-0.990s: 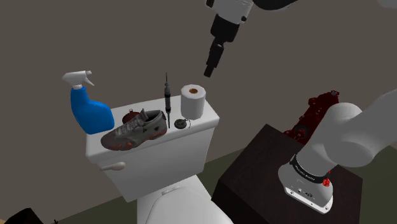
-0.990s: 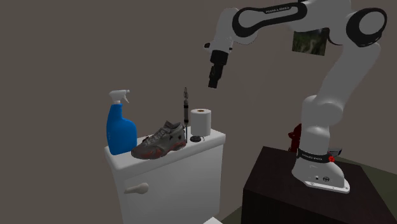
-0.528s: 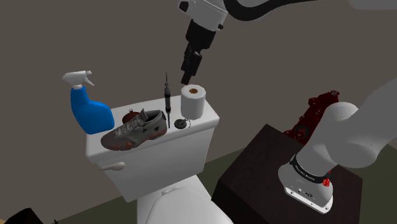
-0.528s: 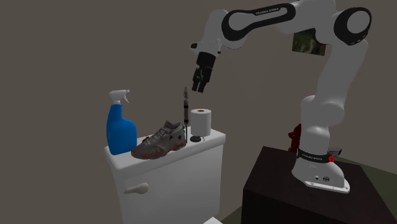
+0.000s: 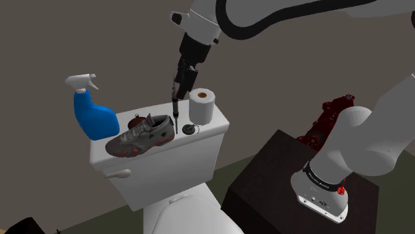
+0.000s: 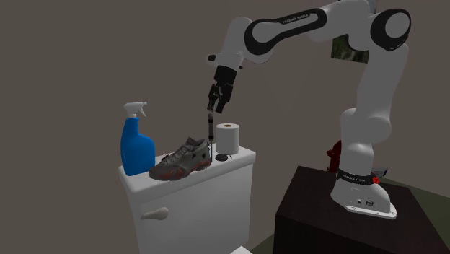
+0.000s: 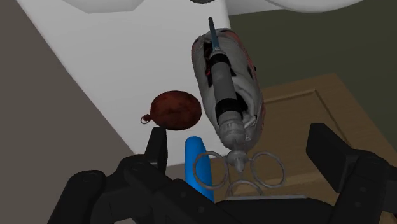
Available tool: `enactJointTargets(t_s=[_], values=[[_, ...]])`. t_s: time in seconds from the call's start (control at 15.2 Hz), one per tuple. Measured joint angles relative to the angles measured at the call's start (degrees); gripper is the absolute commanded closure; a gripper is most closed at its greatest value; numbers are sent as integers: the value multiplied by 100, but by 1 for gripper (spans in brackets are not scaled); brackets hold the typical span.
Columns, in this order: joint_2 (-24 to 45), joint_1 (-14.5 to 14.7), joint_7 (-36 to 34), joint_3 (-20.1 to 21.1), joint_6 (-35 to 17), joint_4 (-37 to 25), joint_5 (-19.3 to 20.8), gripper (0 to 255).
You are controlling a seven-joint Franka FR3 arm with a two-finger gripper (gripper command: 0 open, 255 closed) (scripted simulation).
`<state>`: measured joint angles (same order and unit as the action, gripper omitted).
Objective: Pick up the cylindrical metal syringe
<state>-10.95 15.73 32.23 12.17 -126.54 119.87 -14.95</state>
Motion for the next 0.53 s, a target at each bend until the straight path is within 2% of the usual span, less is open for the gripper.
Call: enactJointTargets(t_s=[0.2,0.26,0.53], values=[[34,11,48,10,-218,186,-31,0],[45,13,51,13,-247,204,-33,255],[57,15,54,17,-285,220,-36,255]])
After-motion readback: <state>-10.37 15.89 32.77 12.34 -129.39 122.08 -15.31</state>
